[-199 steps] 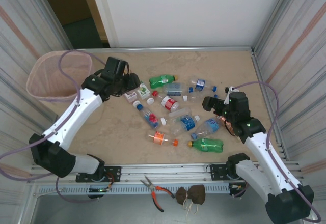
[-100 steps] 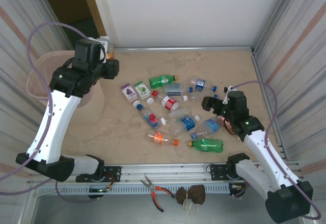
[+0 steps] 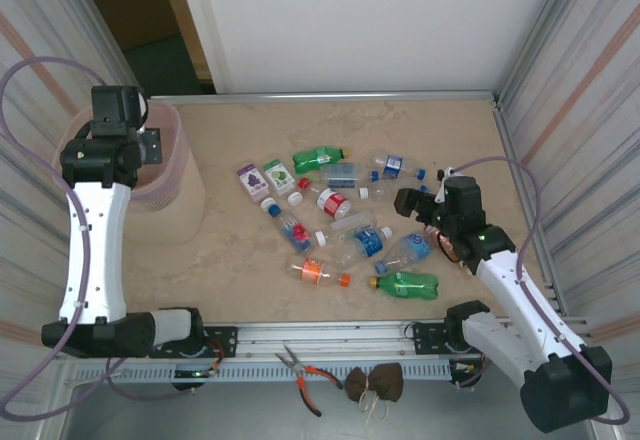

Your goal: Put the plastic bottles in the bin

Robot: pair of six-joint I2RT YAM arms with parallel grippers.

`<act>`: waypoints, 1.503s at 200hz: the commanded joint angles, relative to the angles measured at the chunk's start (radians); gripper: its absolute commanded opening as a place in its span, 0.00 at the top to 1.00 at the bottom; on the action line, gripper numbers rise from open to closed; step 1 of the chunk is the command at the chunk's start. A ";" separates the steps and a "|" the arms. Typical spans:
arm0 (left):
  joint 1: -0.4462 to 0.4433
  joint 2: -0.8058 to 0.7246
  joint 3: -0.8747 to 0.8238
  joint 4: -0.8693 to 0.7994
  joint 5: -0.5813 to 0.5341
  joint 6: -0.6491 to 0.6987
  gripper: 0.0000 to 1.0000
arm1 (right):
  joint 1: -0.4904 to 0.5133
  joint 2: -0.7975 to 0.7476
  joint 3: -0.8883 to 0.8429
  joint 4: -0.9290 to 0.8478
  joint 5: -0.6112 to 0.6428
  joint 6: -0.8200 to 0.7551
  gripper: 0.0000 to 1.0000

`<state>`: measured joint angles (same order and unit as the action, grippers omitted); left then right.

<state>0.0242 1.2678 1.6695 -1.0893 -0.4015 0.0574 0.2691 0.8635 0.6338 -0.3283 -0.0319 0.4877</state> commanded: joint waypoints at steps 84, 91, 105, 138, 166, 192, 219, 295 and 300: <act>0.257 0.132 -0.278 0.158 0.125 0.020 0.56 | 0.007 0.012 0.033 0.027 -0.024 -0.003 0.00; 0.260 0.142 -0.287 0.162 0.135 0.015 0.56 | 0.007 0.014 0.033 0.026 -0.024 -0.003 0.00; 0.264 0.167 -0.307 0.169 0.148 0.006 0.56 | 0.007 0.016 0.036 0.027 -0.026 -0.002 0.00; 0.273 0.214 -0.377 0.209 0.163 -0.001 0.53 | 0.007 0.022 0.041 0.026 -0.029 -0.004 0.00; 0.290 0.241 -0.407 0.232 0.228 -0.004 0.51 | 0.007 0.032 0.050 0.020 -0.034 -0.006 0.00; 0.293 0.255 -0.415 0.235 0.270 -0.013 0.45 | 0.007 0.035 0.056 0.019 -0.036 -0.006 0.00; 0.293 0.256 -0.424 0.235 0.283 -0.019 0.37 | 0.007 0.032 0.056 0.013 -0.040 -0.002 0.00; 0.295 0.213 -0.443 0.274 0.367 -0.045 0.23 | 0.007 0.003 0.065 -0.018 -0.017 -0.008 0.00; 0.295 0.209 -0.445 0.280 0.375 -0.046 0.23 | 0.007 0.003 0.066 -0.020 -0.015 -0.010 0.00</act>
<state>0.3019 1.4895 1.2621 -0.8612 -0.0875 0.0273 0.2691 0.8875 0.6621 -0.3244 -0.0563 0.4873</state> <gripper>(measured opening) 0.772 0.999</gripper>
